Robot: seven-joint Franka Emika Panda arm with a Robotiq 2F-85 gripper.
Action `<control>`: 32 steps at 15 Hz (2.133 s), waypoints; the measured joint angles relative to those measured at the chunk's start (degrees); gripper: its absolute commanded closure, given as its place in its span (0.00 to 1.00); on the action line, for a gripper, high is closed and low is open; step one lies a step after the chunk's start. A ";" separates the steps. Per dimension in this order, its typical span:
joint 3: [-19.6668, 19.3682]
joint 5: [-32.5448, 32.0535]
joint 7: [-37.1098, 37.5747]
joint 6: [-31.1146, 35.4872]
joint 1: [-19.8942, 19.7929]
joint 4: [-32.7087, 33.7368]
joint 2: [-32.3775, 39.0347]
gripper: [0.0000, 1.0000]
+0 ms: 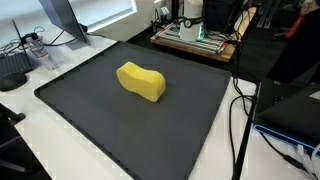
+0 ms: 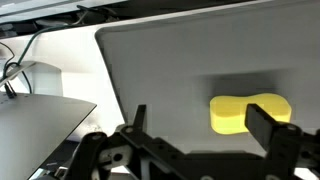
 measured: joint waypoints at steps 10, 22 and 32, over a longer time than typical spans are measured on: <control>2.11 5.73 1.96 4.71 6.70 0.01 4.47 0.00; 14.99 7.65 19.08 26.73 10.50 4.03 30.78 0.00; 3.50 7.85 12.44 43.58 7.56 -5.73 32.69 0.00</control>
